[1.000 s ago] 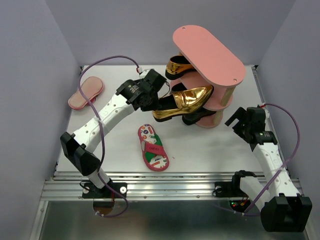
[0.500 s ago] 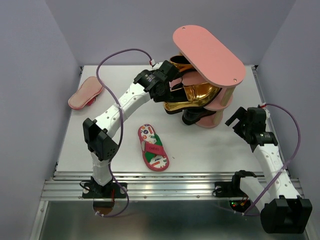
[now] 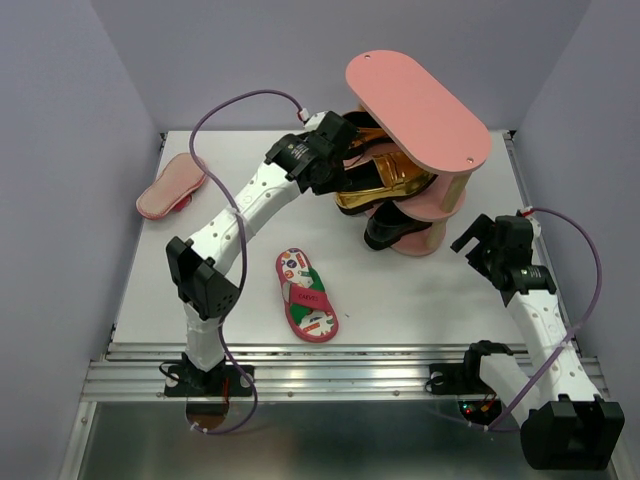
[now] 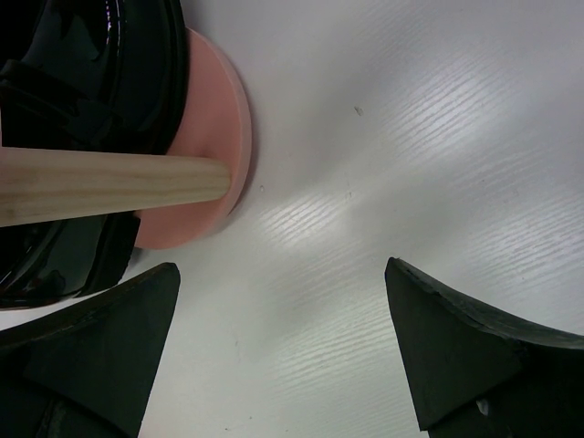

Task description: Place and organize the shoes onto the shoe shelf

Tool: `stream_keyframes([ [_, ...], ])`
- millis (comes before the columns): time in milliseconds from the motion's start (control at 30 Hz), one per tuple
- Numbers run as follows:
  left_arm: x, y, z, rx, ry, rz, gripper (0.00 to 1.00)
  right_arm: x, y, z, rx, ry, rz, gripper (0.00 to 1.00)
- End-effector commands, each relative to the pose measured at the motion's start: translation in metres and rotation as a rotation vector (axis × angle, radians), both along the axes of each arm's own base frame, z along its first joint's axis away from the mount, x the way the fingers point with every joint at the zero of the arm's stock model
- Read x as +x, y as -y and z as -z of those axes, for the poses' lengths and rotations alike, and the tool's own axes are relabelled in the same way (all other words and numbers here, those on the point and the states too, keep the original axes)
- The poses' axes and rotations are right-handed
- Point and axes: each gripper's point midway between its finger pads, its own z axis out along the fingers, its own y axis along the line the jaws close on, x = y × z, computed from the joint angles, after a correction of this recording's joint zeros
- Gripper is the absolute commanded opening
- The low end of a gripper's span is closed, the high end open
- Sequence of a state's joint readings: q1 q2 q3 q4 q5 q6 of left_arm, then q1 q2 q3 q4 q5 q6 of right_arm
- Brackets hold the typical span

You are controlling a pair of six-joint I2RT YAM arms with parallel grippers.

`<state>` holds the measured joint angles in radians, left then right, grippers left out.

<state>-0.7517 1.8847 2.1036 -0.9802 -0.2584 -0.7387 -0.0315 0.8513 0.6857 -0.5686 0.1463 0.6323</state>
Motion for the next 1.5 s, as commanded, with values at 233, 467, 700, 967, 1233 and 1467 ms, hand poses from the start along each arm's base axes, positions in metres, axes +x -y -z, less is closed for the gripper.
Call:
stream_keyframes([
  [233,0.037,0.029,-0.082,-0.261,0.192,-0.033,0.00,0.004,0.001,-0.006,-0.005,0.034,0.002,1.00],
  [467,0.045,0.033,-0.090,-0.310,0.210,-0.031,0.00,0.003,0.001,-0.004,-0.001,0.032,0.002,1.00],
  [700,0.051,0.043,-0.077,-0.314,0.187,-0.021,0.00,0.003,0.000,-0.002,0.001,0.029,0.002,1.00],
  [967,0.058,0.060,-0.077,-0.366,0.184,0.009,0.00,0.003,0.001,-0.001,0.000,0.027,0.003,1.00],
  [1233,0.057,0.062,-0.081,-0.384,0.186,0.011,0.00,0.003,0.001,-0.001,-0.001,0.027,0.002,1.00],
  [1467,0.054,0.063,-0.093,-0.415,0.206,0.028,0.04,0.003,0.000,-0.002,0.001,0.029,0.001,1.00],
])
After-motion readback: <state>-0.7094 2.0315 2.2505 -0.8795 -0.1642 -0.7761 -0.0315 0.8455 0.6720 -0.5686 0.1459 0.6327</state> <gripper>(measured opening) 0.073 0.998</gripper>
